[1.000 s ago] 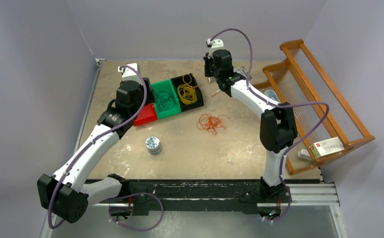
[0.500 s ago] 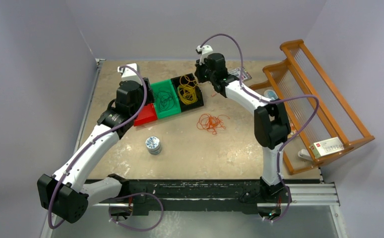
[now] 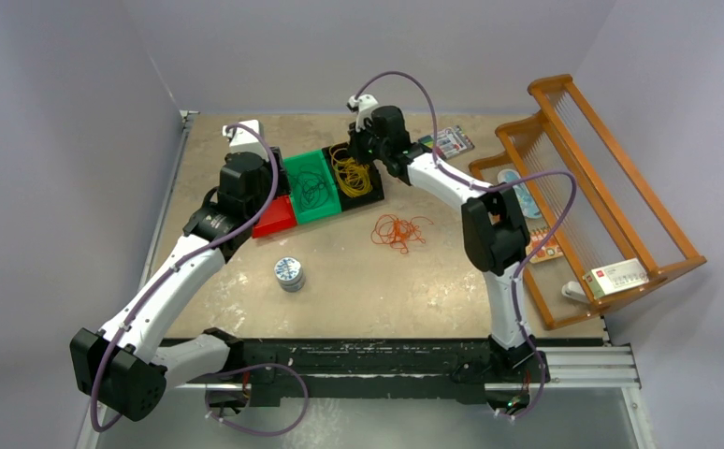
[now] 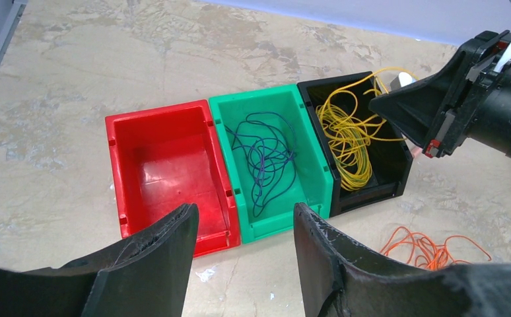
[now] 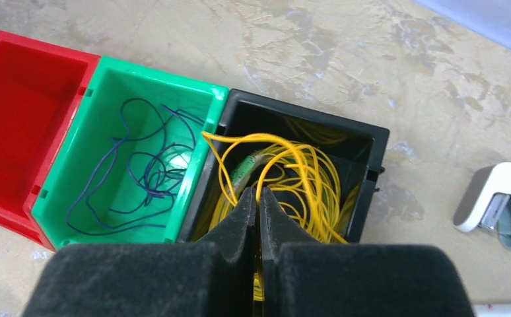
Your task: Untangle the cables
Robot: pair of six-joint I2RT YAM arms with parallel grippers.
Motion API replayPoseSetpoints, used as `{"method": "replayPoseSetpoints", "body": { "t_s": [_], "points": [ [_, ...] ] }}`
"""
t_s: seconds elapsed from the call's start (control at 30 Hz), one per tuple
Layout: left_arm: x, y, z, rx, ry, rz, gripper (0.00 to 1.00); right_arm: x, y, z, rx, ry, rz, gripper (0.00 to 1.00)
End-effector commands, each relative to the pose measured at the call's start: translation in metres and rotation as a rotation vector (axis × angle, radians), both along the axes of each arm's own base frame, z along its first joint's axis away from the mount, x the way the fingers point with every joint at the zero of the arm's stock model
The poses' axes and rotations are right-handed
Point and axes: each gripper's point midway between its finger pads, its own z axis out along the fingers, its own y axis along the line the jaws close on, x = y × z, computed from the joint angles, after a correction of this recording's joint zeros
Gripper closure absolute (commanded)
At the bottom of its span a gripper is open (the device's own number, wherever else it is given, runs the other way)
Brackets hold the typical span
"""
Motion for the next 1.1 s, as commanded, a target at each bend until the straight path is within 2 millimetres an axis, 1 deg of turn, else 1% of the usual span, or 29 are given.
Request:
{"method": "replayPoseSetpoints", "body": {
  "t_s": [0.0, 0.1, 0.17, 0.23, 0.3, 0.37, 0.6, 0.77, 0.93, 1.07],
  "points": [
    [-0.001, 0.007, 0.014, 0.004, -0.039, 0.021, 0.46, -0.003, 0.023, 0.028, 0.062, -0.034, 0.064, 1.00],
    [-0.001, 0.008, 0.014, 0.006, -0.039, 0.023, 0.46, -0.004, 0.026, 0.023, 0.067, -0.014, 0.065, 1.00],
    [-0.001, 0.008, 0.014, 0.006, -0.039, 0.023, 0.46, -0.001, 0.023, 0.015, 0.057, 0.008, 0.033, 1.00],
    [-0.001, 0.008, 0.013, 0.005, -0.038, 0.024, 0.46, 0.001, 0.019, 0.006, 0.035, 0.030, 0.004, 1.00],
    [-0.001, 0.007, 0.014, 0.004, -0.039, 0.019, 0.46, 0.003, 0.016, -0.008, 0.005, 0.066, -0.016, 1.00],
    [0.000, 0.007, 0.013, 0.004, -0.034, 0.018, 0.46, 0.006, 0.015, -0.018, -0.014, 0.082, -0.026, 1.00],
    [0.000, 0.006, 0.011, 0.003, -0.030, 0.014, 0.45, 0.014, 0.010, -0.042, -0.054, 0.103, -0.073, 1.00],
    [0.000, 0.005, 0.011, 0.003, -0.030, 0.011, 0.45, 0.020, 0.003, -0.050, -0.091, 0.101, -0.112, 1.00],
    [0.000, 0.005, 0.010, 0.003, -0.026, 0.009, 0.46, 0.018, 0.002, -0.056, -0.106, 0.117, -0.103, 1.00],
    [0.001, 0.004, 0.009, 0.003, -0.025, 0.006, 0.45, 0.013, 0.005, -0.067, -0.119, 0.146, -0.079, 1.00]
  ]
}}
